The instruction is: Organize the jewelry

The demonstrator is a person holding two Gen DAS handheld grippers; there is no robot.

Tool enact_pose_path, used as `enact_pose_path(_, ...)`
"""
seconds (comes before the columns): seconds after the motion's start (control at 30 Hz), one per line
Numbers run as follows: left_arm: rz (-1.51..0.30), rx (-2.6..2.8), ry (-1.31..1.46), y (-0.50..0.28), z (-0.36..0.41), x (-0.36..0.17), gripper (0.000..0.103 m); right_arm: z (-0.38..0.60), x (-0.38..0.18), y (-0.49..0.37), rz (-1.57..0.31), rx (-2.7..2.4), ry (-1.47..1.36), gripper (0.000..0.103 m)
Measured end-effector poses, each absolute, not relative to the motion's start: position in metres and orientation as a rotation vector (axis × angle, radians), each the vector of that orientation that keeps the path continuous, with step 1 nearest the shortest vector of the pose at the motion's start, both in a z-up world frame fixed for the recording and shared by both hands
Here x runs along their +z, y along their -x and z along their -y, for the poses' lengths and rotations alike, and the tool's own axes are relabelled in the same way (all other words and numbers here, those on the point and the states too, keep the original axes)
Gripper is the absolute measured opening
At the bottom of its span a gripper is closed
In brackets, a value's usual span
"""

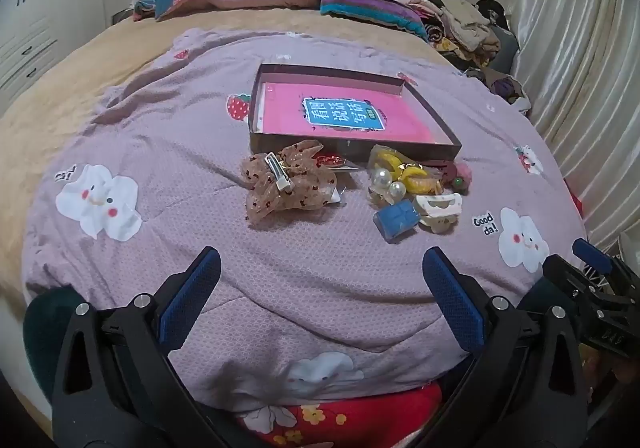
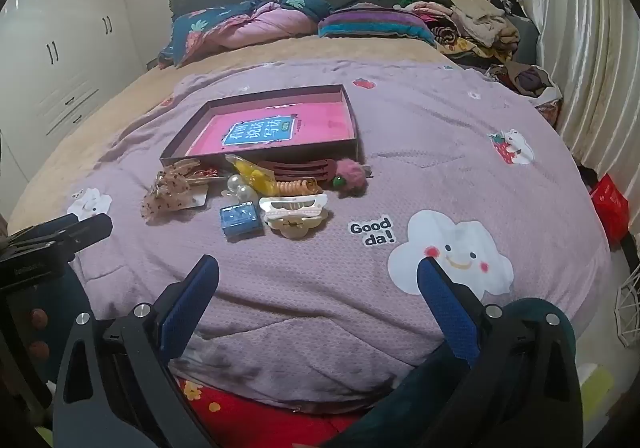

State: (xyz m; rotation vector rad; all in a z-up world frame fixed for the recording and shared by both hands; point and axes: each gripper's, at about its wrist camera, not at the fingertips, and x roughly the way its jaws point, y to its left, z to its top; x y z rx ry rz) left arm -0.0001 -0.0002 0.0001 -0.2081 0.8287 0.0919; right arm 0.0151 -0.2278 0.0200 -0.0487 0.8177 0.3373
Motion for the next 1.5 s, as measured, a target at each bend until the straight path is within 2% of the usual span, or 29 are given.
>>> enact_pose_path(1.5,-0.809,0.078,0.205,0.0025,0.0060,0.0083,0.095,0.2218,0.0268,-0.0106,-0.813,0.355,0.036,0.099)
